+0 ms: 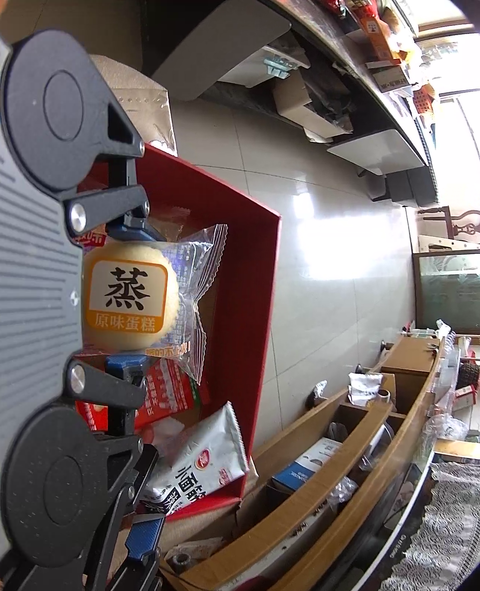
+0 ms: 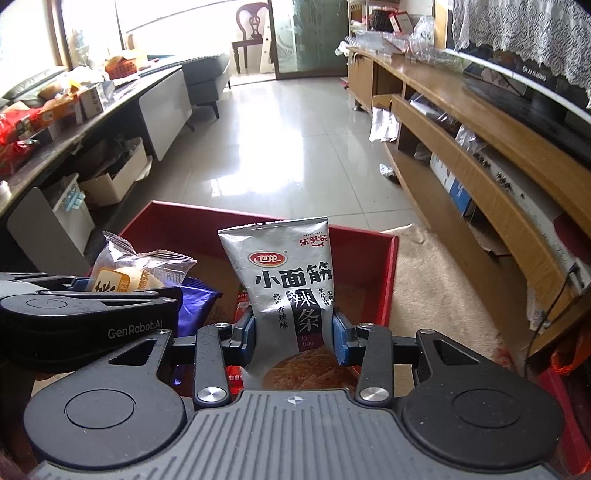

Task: Organize snacks
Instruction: 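Lower both packets into the red box and open both grippers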

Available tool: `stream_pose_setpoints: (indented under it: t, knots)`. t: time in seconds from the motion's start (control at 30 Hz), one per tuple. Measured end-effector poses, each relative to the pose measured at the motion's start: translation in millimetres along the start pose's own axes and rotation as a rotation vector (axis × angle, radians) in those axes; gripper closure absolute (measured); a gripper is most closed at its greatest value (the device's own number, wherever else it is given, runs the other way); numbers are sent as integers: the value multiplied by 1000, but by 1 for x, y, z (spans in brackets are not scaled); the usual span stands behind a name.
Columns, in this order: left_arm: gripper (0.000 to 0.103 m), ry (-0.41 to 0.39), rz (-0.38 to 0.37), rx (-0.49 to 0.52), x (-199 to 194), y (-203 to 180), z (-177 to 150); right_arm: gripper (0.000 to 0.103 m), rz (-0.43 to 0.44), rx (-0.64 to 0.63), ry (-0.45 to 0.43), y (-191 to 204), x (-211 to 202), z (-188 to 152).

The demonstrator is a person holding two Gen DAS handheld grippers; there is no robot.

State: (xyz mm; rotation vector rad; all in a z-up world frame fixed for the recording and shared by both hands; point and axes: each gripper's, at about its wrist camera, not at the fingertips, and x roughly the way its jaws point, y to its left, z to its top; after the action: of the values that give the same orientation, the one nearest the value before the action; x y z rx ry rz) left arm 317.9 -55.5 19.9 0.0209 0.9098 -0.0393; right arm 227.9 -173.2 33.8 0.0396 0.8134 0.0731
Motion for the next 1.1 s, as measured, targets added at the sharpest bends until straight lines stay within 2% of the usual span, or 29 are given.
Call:
stream_pose_setpoints:
  t: [0.57,0.87,1.0,1.1]
  knots:
    - [52,4,37,36,24,-6,-6,54,-20,-23,20,1,24,-6]
    - [49,11,45,34,26,-4,-5,47,-42,-18,22,2,28,-7]
    - [46,16,47,22,22,-1,-4,38,-63,-19,12,1,25,-8]
    - [43,8,53,17,18,-1,-2,35,-62,-15,5,-1,21,-6]
